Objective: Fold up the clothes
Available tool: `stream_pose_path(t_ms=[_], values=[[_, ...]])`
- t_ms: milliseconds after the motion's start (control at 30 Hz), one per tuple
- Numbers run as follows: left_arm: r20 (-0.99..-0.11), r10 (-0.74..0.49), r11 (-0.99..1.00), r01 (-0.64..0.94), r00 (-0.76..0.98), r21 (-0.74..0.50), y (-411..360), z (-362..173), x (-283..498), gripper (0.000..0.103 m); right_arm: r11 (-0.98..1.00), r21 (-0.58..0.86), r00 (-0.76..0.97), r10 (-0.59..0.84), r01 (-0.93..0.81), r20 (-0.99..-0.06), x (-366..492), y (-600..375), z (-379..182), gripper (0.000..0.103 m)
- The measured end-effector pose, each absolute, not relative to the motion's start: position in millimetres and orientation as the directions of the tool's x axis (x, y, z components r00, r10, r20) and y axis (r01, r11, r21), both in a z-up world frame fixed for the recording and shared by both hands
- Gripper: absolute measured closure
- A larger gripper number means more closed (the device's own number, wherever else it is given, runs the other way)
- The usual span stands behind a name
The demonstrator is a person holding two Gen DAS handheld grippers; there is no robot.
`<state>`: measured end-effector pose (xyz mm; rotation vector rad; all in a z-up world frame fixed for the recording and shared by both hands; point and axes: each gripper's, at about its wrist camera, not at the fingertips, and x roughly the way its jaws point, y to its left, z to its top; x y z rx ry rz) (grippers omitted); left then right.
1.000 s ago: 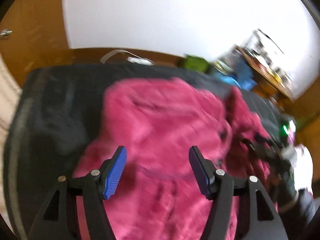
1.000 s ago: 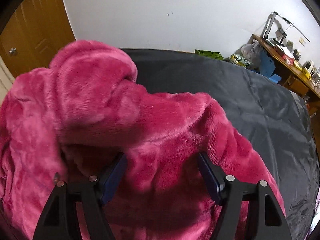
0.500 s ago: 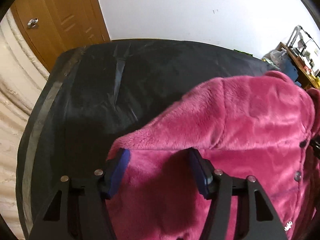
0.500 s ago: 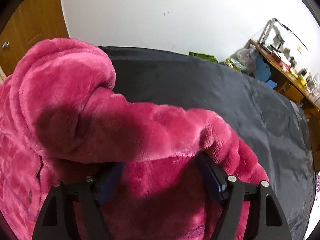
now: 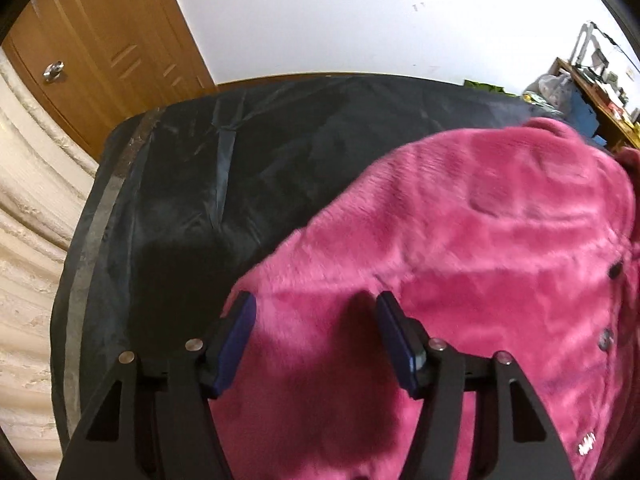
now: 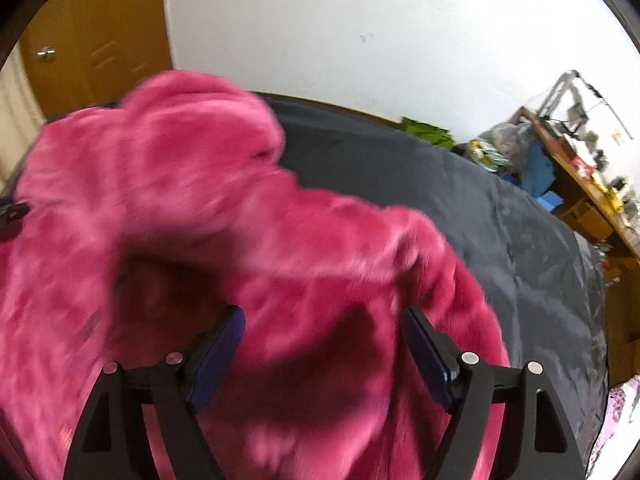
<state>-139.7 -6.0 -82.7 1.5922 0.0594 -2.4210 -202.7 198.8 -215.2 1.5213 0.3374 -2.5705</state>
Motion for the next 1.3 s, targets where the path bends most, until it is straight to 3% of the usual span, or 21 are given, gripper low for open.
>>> stream_pose_path(t_ms=[233,533,700,833,1000,1167,1300], values=[[-0.92,-0.111,-0.983,0.177,-0.376,0.046,23,-57,-96,0.035,-0.944,0.031,-0.383,-0.163,0.328,-0.909,-118,195,-203,0.021],[-0.959,-0.042,-0.996,0.092,-0.281,0.017,71,-77,-19,0.031,-0.914,0.087,-0.268,-0.206,0.397,-0.941,-39,189,-235,0.021],[-0.972,-0.069,-0.991,0.129,-0.226,0.041,77,-108,22,0.031,-0.884,-0.038,-0.284,-0.108,0.465,-0.953,-11,185,-255,0.02],[-0.955,-0.078,-0.987,0.155,-0.287,0.034,69,-113,40,0.031,-0.875,-0.064,-0.302,-0.096,0.48,-0.948,-8,186,-258,0.018],[-0.911,-0.176,-0.983,0.114,-0.372,0.143,70,-116,44,0.03,-0.844,-0.161,-0.377,-0.052,0.511,-0.925,-11,190,-260,0.002],[-0.88,-0.25,-0.968,0.094,-0.404,0.232,58,-117,35,0.03,-0.862,-0.205,-0.404,0.0,0.464,-0.915,-29,207,-259,0.002],[-0.886,-0.249,-0.968,0.099,-0.392,0.228,49,-119,25,0.03,-0.892,-0.17,-0.382,-0.004,0.42,-0.924,-30,221,-257,0.002]])
